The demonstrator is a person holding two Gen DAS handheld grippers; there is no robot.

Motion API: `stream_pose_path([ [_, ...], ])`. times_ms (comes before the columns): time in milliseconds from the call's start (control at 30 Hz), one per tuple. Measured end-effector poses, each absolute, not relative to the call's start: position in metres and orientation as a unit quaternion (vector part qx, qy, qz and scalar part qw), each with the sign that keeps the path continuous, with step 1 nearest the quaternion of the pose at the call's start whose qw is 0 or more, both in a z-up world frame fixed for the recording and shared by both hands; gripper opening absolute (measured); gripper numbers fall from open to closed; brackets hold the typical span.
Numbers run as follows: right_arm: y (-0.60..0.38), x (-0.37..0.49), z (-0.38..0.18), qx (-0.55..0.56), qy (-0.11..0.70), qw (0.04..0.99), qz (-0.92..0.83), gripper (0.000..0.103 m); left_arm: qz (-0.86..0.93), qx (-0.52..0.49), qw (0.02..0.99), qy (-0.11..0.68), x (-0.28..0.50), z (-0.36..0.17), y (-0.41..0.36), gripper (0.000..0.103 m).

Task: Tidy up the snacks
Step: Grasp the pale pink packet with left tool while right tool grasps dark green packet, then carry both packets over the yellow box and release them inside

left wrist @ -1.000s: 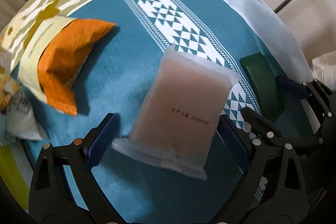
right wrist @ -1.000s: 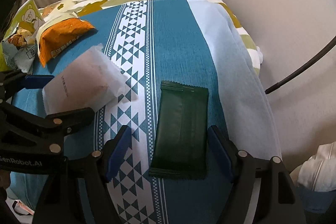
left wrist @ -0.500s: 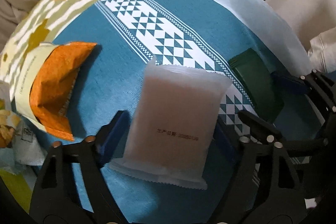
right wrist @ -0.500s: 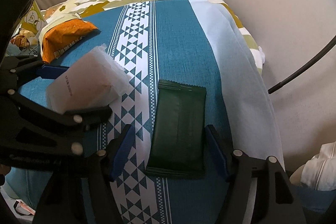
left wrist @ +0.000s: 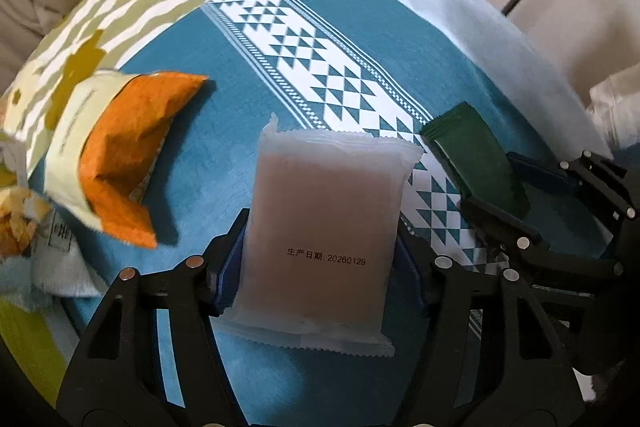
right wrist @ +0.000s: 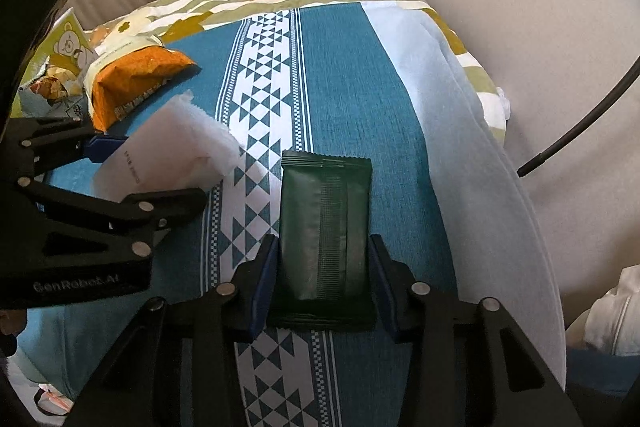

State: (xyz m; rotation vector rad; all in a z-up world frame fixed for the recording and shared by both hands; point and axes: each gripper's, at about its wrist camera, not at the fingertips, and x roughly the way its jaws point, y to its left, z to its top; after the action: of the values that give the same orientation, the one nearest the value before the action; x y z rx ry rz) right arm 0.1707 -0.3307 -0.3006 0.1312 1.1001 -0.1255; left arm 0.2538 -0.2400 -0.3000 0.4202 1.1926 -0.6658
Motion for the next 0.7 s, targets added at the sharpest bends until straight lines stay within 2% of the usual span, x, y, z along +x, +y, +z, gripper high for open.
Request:
stream_pose_path([
  [200,-0.327,0.160,-0.273,0.061,0.496,0.864,-0.053,0.040,-0.288,0.148,0.779,0.536,0.242,-0.265,-0.217,0.061],
  [367,-0.315,0.155,-0.233,0.045,0.466,0.883,-0.028,0.040,-0.262,0.100,0.813,0.511,0.228,-0.214,-0.179,0.061],
  [700,-0.251,0.166,-0.150,0.026,0.408,0.909,0.086,0.040,-0.164,0.020,0.866,0.471,0.213,-0.131,-0.065,0.061],
])
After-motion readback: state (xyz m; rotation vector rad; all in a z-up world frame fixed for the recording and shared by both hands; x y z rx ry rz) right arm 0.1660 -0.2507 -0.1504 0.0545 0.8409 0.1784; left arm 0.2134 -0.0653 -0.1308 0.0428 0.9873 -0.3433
